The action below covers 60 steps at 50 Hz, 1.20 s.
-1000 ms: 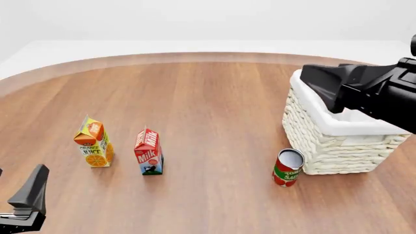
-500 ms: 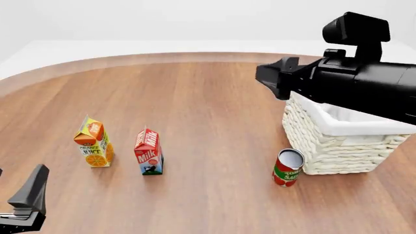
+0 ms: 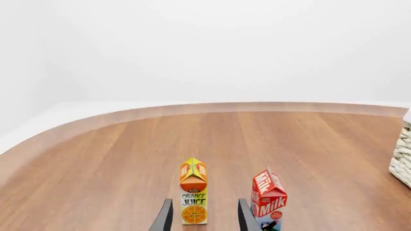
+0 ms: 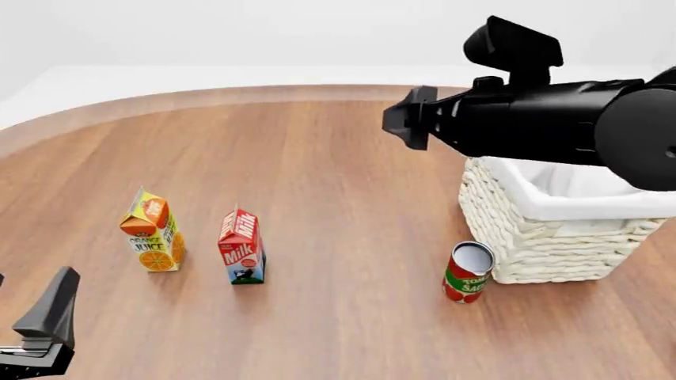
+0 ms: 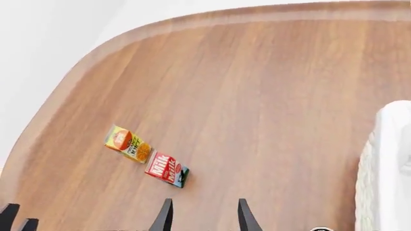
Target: Pick the milk and place it in the basket.
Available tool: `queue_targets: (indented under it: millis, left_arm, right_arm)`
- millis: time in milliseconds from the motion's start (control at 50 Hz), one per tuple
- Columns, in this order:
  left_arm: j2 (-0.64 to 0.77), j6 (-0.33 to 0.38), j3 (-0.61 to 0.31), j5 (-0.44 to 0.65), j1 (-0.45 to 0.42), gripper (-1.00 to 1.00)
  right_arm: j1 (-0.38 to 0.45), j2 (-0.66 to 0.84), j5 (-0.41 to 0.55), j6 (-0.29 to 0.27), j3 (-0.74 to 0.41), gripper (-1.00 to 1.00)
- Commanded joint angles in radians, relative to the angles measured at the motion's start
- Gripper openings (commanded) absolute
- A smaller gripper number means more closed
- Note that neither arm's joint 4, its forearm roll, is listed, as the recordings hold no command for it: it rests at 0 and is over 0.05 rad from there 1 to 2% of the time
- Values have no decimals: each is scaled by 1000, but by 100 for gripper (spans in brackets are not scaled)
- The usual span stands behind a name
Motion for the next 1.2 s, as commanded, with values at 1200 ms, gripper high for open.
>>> queue_targets:
  millis: [1200]
  left_arm:
    - [0,0,0,0,0,100]
  right_arm:
    - [127,409,5,241,-267,100]
